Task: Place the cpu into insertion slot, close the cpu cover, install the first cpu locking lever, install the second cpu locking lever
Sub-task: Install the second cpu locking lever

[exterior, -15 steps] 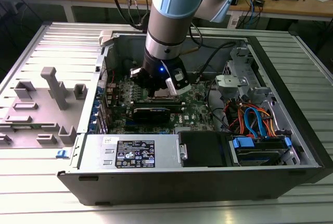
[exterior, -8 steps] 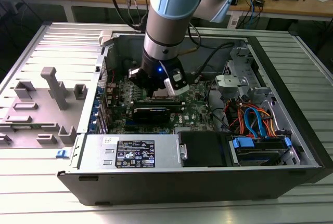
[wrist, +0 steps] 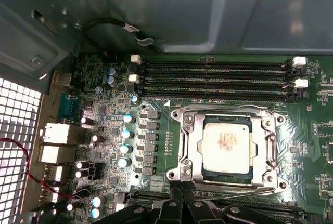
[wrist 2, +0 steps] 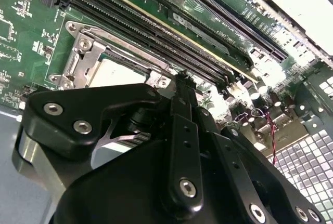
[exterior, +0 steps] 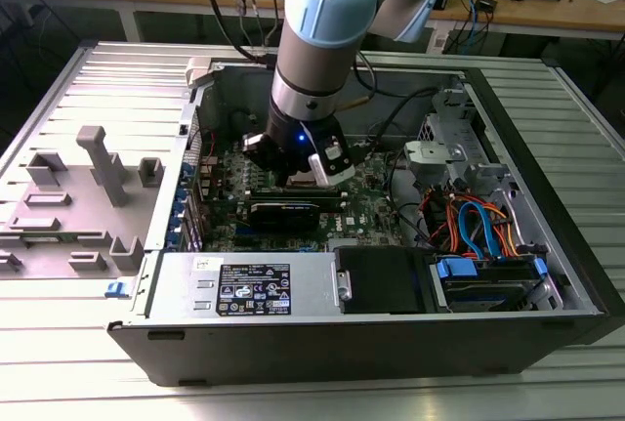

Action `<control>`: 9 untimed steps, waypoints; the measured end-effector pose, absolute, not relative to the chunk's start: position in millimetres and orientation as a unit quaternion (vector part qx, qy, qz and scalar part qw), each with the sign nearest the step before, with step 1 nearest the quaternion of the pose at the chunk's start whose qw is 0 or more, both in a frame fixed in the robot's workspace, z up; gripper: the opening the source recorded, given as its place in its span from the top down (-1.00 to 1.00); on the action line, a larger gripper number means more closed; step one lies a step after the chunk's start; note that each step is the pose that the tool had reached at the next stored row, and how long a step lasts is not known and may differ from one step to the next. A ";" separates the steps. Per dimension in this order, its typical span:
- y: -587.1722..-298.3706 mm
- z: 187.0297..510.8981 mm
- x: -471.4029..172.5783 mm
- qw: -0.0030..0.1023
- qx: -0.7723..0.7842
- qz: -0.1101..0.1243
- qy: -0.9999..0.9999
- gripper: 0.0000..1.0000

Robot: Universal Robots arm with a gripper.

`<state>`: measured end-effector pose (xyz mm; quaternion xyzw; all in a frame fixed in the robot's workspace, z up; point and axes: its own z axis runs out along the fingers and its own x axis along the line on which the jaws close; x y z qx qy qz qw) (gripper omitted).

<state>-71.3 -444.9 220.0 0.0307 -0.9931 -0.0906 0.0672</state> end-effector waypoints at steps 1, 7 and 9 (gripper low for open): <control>-445.1 219.4 -71.2 0.068 0.031 -0.091 -0.993 0.79; -445.3 219.3 -65.0 0.071 0.030 -0.091 -0.993 0.79; -446.8 219.3 -64.9 0.071 0.030 -0.091 -0.993 0.79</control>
